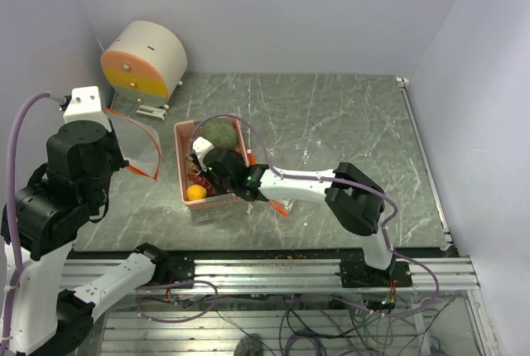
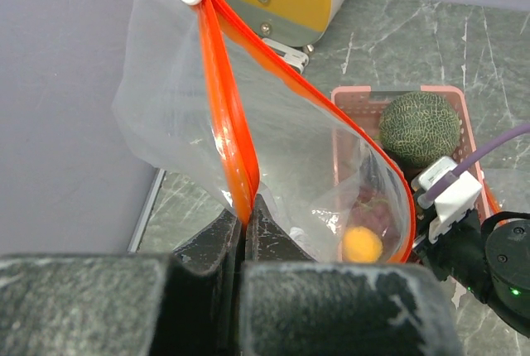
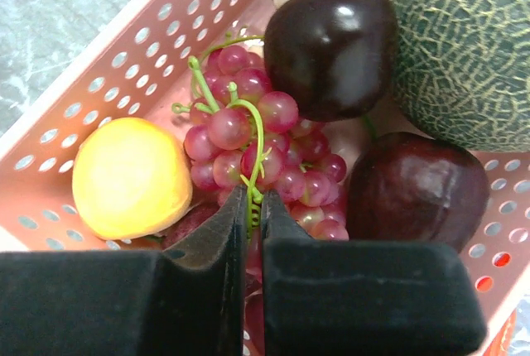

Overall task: Place the food in the zip-top bag and seal the zipper
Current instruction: Pick up the fake fruit from the bin, then place the fake fruit in the zipper food storage bag.

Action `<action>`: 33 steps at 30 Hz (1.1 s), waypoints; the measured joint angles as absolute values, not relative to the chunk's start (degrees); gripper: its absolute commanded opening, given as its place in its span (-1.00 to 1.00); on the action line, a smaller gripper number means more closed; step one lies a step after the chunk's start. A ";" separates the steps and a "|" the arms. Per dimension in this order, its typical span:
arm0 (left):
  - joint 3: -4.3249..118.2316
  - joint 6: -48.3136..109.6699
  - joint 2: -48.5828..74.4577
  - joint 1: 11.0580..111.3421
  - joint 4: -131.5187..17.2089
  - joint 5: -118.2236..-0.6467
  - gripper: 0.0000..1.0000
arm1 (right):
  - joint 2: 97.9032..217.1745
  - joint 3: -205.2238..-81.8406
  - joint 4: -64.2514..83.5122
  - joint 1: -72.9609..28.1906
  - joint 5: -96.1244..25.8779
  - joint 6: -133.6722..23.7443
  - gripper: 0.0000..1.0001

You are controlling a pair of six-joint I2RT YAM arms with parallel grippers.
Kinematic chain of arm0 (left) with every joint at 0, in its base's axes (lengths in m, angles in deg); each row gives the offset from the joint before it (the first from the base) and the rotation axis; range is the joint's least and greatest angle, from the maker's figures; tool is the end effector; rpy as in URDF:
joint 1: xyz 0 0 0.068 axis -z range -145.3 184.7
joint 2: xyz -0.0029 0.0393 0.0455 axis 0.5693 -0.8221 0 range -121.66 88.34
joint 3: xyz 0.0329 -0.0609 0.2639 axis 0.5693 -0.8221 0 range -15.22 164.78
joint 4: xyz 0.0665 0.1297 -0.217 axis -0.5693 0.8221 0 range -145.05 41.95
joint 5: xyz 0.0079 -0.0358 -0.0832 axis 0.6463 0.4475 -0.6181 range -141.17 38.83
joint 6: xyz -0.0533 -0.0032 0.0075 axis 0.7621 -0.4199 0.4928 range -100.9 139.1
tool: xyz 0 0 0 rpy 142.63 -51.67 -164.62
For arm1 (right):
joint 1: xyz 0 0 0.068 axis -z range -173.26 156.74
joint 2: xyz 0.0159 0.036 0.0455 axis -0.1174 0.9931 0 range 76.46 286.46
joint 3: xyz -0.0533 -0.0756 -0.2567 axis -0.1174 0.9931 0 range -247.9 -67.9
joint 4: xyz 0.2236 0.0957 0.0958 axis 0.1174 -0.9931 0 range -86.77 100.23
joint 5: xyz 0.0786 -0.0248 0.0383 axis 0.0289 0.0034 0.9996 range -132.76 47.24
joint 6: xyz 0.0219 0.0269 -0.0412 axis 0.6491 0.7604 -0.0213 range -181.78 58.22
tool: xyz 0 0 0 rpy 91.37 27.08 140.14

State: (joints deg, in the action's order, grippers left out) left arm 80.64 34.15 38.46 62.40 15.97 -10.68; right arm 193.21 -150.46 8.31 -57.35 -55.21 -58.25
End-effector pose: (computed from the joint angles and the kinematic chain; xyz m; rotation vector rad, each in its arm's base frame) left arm 0.0714 -0.0114 0.4904 -0.2283 1.8901 0.2068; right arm 0.2092 0.4131 0.1972 -1.0099 1.9729 0.4255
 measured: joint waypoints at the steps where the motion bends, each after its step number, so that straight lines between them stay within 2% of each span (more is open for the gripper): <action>1: 80.64 34.13 38.52 62.38 15.97 -10.90 -0.86 | 193.23 -150.46 8.36 -57.35 -55.80 -57.83 -1.00; 8: 80.75 34.15 38.85 62.40 15.99 -12.30 -0.86 | 189.01 -146.99 8.95 -56.81 -57.14 -55.84 -1.00; 17: 80.11 34.37 39.18 62.38 14.44 -16.45 -0.86 | 169.32 -140.15 14.43 -52.13 -49.68 -50.38 -1.00; 33: 61.69 38.04 38.00 62.38 -1.97 -31.60 -0.86 | 149.54 -134.66 19.90 -48.65 -33.38 -46.16 -1.00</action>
State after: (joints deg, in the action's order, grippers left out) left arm 61.69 38.04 38.00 62.38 -1.97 -31.60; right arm 149.54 -134.66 19.90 -48.65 -33.38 -46.16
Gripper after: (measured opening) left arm 0.078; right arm 0.031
